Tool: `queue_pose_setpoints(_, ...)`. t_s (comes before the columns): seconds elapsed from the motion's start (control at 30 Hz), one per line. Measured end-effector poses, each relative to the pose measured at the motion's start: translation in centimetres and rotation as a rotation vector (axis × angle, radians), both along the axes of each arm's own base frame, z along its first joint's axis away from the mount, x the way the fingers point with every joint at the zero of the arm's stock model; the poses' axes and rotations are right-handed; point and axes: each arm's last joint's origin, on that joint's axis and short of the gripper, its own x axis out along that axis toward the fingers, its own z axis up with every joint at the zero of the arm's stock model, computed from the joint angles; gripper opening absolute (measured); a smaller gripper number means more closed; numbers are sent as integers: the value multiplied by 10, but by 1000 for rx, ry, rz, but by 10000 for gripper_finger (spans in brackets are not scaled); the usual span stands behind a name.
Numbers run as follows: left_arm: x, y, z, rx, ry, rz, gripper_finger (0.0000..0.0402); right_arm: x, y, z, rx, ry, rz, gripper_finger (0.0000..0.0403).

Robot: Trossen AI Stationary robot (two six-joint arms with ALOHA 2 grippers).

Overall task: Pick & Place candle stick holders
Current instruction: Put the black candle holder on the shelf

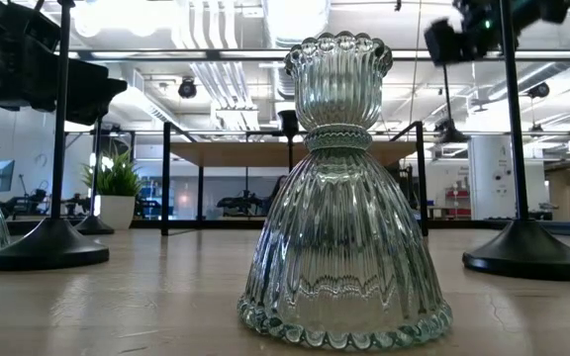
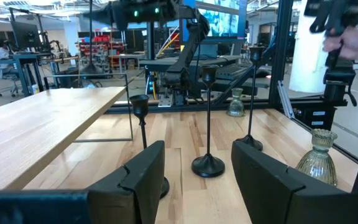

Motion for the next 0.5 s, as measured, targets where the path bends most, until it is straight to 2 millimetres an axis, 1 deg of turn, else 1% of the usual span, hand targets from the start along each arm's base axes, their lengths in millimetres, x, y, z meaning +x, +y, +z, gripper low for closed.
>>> queue_pose_setpoints(0.13,0,0,0,0,0,1,191,12,5,24,-20,-27,134,10)
queue_pose_setpoints(0.33,0,0,0,0,0,0,191,40,1,40,18,-56,387,10)
queue_pose_setpoints(0.5,0,0,0,0,0,0,191,65,-8,52,34,-43,486,10)
